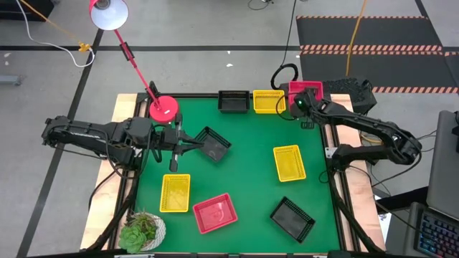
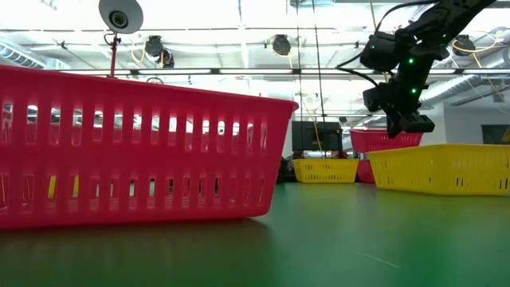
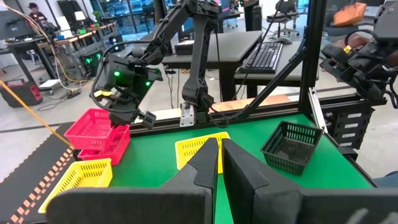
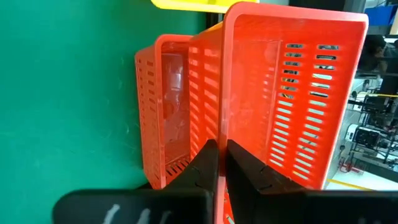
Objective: Stack baskets by color
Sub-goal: Stack the middle red bin on the top red bin
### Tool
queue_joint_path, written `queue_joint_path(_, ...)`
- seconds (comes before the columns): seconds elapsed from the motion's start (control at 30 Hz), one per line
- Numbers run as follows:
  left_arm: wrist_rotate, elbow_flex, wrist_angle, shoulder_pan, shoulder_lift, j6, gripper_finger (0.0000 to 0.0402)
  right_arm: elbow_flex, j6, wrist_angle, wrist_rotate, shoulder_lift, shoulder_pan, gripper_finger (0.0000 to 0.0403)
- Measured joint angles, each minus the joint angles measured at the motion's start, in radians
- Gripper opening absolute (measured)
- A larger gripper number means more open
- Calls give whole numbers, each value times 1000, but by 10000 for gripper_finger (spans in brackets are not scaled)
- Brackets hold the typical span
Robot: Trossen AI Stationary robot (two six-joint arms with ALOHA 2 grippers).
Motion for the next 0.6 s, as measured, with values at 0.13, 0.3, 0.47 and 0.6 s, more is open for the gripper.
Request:
queue_joint_path(0.13,0,0,0,0,0,-2,26,0,0,-2,-43,0,-34,11)
queue_joint_path(0.3,0,0,0,0,0,-2,26,0,0,-3,-88,0,-61,11)
queue_joint_path(0.47,0,0,0,0,0,-2,26,0,0,-3,-116,0,-75,11)
queue_joint_path(0.6,0,0,0,0,0,-1,26,0,1,-10,-116,0,-89,11)
